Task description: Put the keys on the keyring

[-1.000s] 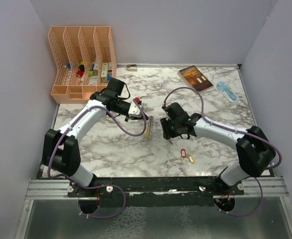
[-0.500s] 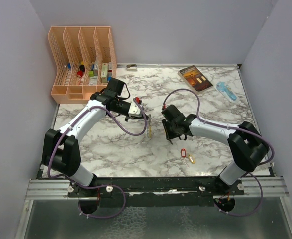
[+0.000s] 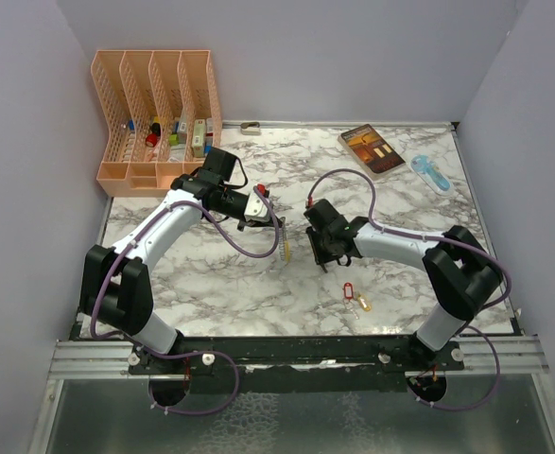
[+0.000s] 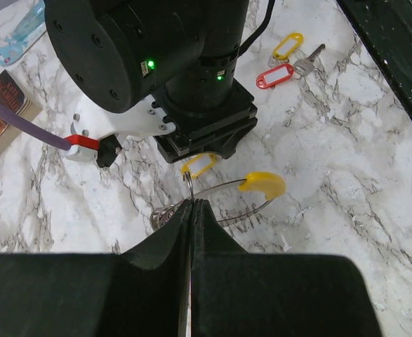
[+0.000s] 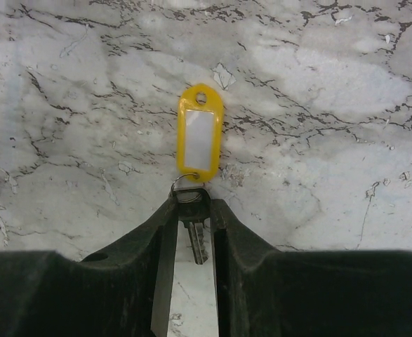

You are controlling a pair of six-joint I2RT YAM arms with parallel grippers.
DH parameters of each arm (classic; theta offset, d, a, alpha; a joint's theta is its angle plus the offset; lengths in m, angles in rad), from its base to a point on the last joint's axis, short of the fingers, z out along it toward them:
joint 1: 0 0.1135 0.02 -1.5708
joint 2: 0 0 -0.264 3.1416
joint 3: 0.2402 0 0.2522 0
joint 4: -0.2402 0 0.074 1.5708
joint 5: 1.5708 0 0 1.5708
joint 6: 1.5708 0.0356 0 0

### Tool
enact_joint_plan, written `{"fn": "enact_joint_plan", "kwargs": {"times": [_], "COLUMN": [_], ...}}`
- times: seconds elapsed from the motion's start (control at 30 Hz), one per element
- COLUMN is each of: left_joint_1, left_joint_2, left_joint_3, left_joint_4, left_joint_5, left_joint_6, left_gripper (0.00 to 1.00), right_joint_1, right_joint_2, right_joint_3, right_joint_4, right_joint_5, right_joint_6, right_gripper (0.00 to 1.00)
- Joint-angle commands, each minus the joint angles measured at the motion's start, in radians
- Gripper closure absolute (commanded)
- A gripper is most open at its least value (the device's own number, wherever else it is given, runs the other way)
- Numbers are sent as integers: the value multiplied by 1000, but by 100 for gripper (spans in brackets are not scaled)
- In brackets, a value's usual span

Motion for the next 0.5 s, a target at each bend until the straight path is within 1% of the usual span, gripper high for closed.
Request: {"fn": "enact_joint_plan", "kwargs": {"times": [0.0,0.13,0.3,0.47], "left_joint_1": [6,6,6,5], "left_joint_2": [-27,-27,-27,-27], "left_joint_3": [-3,-5,-6,-6], "left_joint_4": [18,19,19,23], "left_joint_5": [4,4,4,7], "left_joint_6": [-3,-5,-5,-6], "left_gripper": [100,100,100,100], "right_joint_1": [6,6,8,8], "right_joint_2": [15,17,13,29], "right_joint_3": [29,47,68,69], "right_joint_4": [38,37,33,26], "right_joint_5": [41,41,12,34], "right_joint_6": [9,9,0,-2], "right_gripper": [75,75,71,71]}}
